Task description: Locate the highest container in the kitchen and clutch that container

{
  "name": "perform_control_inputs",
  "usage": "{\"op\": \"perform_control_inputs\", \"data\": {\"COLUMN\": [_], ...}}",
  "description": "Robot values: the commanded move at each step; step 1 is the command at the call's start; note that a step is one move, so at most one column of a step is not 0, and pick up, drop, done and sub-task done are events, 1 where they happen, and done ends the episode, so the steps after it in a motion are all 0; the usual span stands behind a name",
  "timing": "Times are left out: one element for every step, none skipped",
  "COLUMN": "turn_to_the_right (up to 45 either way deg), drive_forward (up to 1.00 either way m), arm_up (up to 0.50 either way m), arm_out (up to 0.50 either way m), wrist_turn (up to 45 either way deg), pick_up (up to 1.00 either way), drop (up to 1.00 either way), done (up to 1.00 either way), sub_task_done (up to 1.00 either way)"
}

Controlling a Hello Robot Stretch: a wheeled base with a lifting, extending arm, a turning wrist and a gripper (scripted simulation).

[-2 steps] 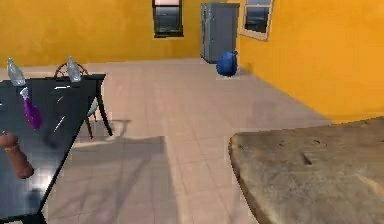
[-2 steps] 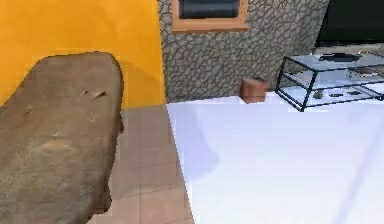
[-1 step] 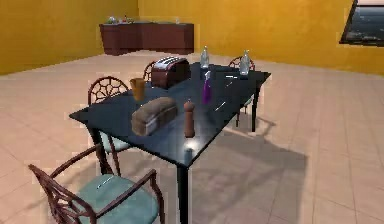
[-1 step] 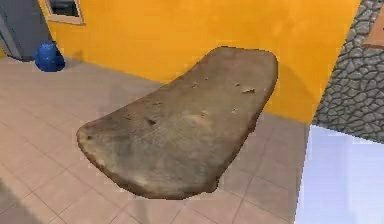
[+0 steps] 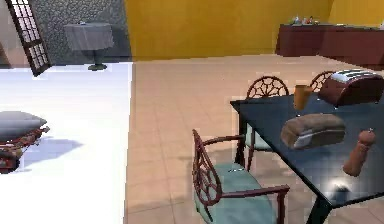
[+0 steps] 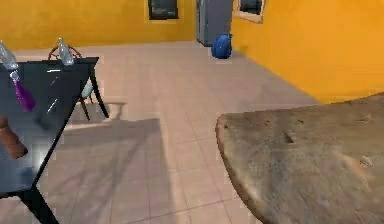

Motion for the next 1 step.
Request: {"op": "perform_control_inputs", "data": {"turn_to_the_right": [-45.0], "drive_forward": [0.00], "arm_up": [0.00], "arm_out": [0.00], "wrist_turn": [0.0], "pick_up": [0.00], "drop": [0.00], "done": [0.00], "sub_task_done": [0.00]}}
